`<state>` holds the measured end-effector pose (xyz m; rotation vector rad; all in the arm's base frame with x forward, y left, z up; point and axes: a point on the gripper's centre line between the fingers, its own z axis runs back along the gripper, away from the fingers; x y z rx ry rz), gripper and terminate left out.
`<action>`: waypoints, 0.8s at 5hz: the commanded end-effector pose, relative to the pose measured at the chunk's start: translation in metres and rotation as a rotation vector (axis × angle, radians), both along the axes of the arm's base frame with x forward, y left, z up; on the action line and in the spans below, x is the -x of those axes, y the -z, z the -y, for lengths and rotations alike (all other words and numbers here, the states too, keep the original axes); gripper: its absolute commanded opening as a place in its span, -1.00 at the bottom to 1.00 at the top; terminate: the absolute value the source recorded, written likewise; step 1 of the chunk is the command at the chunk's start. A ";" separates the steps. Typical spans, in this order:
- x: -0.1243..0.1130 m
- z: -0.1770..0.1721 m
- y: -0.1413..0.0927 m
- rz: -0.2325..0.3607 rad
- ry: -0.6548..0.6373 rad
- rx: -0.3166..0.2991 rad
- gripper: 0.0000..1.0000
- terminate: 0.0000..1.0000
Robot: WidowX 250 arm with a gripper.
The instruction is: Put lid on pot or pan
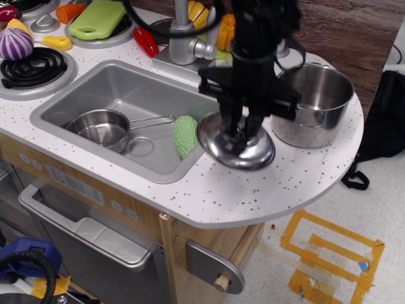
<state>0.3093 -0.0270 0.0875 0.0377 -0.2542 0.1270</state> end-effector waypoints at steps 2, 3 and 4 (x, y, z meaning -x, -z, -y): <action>-0.025 0.008 -0.050 0.221 0.066 0.084 -1.00 -1.00; -0.046 0.023 -0.052 0.273 0.108 0.083 -1.00 -1.00; -0.070 0.036 -0.047 0.278 0.135 0.106 -1.00 -1.00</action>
